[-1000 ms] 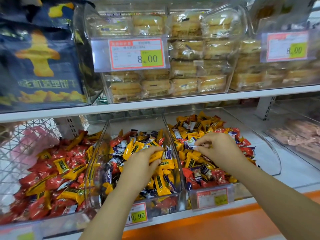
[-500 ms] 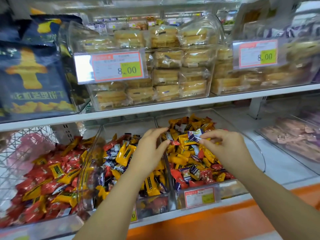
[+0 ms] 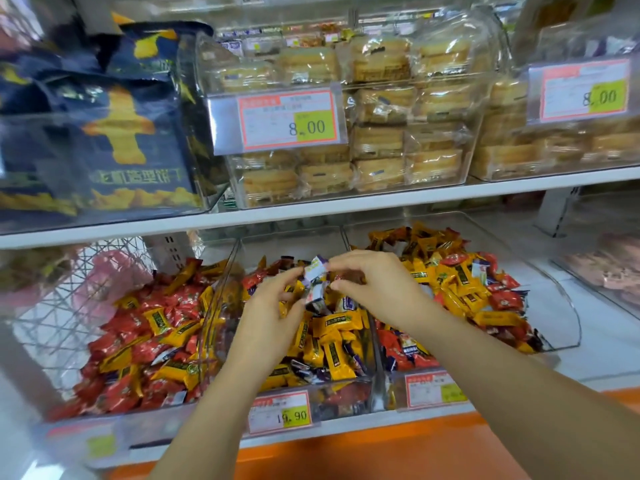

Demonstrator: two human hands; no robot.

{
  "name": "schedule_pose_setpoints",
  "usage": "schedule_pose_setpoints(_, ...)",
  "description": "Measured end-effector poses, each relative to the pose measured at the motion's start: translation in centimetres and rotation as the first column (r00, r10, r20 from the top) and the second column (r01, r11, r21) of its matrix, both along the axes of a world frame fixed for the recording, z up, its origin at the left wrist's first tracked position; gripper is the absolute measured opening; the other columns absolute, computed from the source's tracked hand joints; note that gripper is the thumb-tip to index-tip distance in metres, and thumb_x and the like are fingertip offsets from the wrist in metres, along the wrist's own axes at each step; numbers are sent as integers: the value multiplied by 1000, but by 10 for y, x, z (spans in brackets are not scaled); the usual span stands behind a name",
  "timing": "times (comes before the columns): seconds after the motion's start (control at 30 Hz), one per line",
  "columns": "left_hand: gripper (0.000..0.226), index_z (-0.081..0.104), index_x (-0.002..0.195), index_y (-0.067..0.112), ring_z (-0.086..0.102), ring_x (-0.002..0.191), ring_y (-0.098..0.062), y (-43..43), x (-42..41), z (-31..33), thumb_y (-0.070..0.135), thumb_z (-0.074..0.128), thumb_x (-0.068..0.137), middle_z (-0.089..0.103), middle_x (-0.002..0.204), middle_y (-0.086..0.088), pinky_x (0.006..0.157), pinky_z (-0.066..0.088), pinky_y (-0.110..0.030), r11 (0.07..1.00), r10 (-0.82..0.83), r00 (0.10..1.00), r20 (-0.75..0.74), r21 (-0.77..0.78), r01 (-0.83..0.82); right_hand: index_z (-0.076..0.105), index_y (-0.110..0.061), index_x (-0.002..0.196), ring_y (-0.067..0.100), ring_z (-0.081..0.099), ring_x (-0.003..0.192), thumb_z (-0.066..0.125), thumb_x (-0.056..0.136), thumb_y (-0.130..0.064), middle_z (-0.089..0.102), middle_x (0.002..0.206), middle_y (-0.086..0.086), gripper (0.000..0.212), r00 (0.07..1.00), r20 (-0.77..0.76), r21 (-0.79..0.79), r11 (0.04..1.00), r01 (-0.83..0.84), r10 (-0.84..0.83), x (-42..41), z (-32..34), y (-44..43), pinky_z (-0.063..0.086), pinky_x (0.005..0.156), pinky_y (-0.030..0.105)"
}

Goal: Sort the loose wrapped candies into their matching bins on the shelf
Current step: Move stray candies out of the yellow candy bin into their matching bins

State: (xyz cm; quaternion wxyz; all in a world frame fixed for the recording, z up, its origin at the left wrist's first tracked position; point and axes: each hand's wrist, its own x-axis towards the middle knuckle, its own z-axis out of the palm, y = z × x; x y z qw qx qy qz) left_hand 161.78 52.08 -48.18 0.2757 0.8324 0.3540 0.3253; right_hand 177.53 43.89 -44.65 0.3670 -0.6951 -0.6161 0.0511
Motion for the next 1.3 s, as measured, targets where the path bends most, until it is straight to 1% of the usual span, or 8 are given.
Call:
schedule_pose_setpoints(0.17, 48, 45, 137, 30, 46, 123, -10, 0, -2, -7, 21, 59, 92, 44, 136, 9, 99, 44, -32, 999, 7, 997, -74, 38, -5, 68, -23, 112, 0, 53, 102, 59, 91, -15, 61, 111, -12, 24, 997, -12, -60, 995, 76, -77, 16, 4, -12, 35, 95, 12)
schedule_pose_setpoints(0.3, 37, 54, 128, 29, 50, 102, -1, 0, 0, -12, 20, 59, 92, 47, 128, 14, 84, 31, 3, 998, -44, 995, -86, 46, 48, 69, -28, 93, -5, 59, 81, 62, 89, -15, 66, 91, -15, 15, 999, -21, -361, 932, 36, -47, 41, -3, -41, 49, 75, 10)
schedule_pose_setpoints(0.43, 32, 58, 124, 28, 43, 107, 4, -4, 9, -14, 21, 59, 92, 46, 118, 18, 86, 24, 4, 993, -99, 990, -99, 48, 104, 59, -31, 122, 4, 56, 105, 68, 85, -22, 59, 120, -11, 39, 997, 51, -627, 779, -11, 55, 46, -15, -56, 46, 87, 21)
schedule_pose_setpoints(0.63, 30, 58, 122, 32, 41, 111, 5, -11, 17, -14, 22, 57, 94, 46, 118, 20, 87, 25, 1, 988, -112, 988, -106, 92, 122, 61, -24, 120, -10, 40, 65, 71, 83, -22, 60, 102, -6, 38, 987, 149, -557, 830, 34, 60, 51, -25, -54, 30, 58, 6)
schedule_pose_setpoints(0.83, 30, 57, 123, 34, 59, 101, -19, -20, 21, -8, 25, 56, 94, 47, 118, 21, 85, 36, -7, 987, -114, 987, -110, 104, 125, 62, -24, 87, 7, 50, 87, 74, 80, -22, 54, 86, -15, 14, 983, 118, -395, 902, 175, -139, 70, -20, -63, 41, 71, 25)
schedule_pose_setpoints(1.0, 30, 58, 122, 34, 58, 70, -5, -22, 23, -8, 25, 56, 94, 50, 119, 21, 68, 39, -3, 986, -115, 989, -96, 111, 126, 65, -21, 106, 11, 58, 99, 70, 84, -18, 62, 114, -1, 23, 989, 123, -564, 814, 140, -85, 75, -28, -66, 49, 83, 26)
schedule_pose_setpoints(1.1, 31, 58, 122, 33, 52, 103, 4, -21, 23, -12, 22, 56, 94, 50, 118, 21, 77, 30, 5, 985, -128, 987, -101, 105, 139, 58, -20, 125, 13, 56, 110, 71, 83, -19, 60, 124, 1, 44, 990, 130, -600, 790, 126, -59, 72, -31, -64, 46, 86, 24)
schedule_pose_setpoints(1.3, 30, 59, 119, 34, 52, 100, 7, -18, 19, -15, 19, 57, 93, 55, 108, 20, 74, 37, 2, 984, -140, 986, -93, 98, 149, 53, -24, 131, 9, 52, 100, 69, 84, -20, 57, 124, 1, 49, 990, 141, -569, 818, 80, 1, 65, -32, -58, 43, 83, 24)
